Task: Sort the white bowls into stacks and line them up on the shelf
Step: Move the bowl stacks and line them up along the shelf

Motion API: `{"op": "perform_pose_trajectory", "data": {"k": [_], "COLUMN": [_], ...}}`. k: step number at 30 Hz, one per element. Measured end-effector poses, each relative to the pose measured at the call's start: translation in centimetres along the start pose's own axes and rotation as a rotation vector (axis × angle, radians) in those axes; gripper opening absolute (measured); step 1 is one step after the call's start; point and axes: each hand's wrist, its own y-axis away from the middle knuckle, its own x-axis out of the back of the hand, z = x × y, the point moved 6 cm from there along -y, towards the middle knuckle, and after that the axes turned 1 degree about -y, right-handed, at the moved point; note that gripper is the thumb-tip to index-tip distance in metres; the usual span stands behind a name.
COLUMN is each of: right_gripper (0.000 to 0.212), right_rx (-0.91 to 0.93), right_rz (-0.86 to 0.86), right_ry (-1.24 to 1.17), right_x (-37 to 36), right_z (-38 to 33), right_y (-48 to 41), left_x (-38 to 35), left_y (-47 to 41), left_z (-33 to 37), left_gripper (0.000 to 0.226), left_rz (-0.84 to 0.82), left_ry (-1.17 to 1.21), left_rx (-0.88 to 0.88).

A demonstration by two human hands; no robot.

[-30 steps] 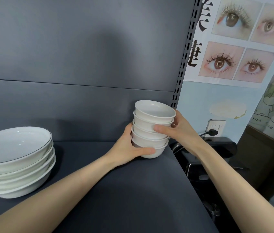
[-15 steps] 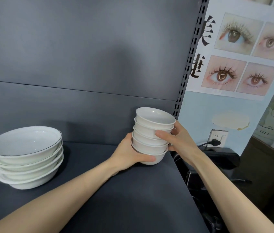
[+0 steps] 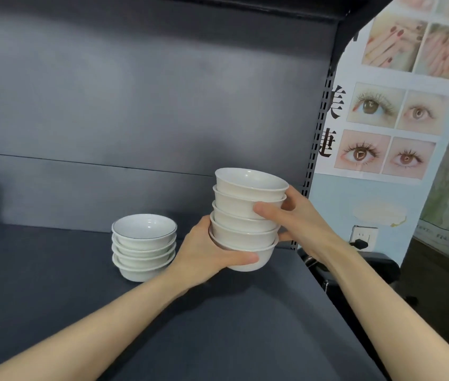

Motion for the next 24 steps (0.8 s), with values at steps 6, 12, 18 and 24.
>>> {"op": "perform_pose_trajectory", "data": {"k": [6, 12, 18, 24], "right_gripper": [0.077, 0.079, 0.075, 0.075], "right_rx": [0.036, 0.043, 0.057, 0.089], "right_rz": [-0.087, -0.206, -0.376, -0.526], "right_ry": [-0.034, -0.049, -0.135, -0.162], "right_x": [-9.0, -20.9, -33.1, -44.5], "right_z": [-4.8, -8.0, -11.1, -14.1], "right_y": [3.8, 6.1, 7.1, 5.3], "left_x": [8.5, 19.2, 29.5, 39.8], "left_y": [8.3, 16.7, 23.5, 27.4], "left_z": [2.7, 2.8, 2.7, 1.5], "left_gripper": [0.066, 0.073, 0.082, 0.069], "left_rz": [0.088, 0.194, 0.325, 0.492], "left_ry": [-0.05, -0.136, -0.217, -0.254], "left_rx": [-0.026, 0.01, 0.067, 0.117]}}
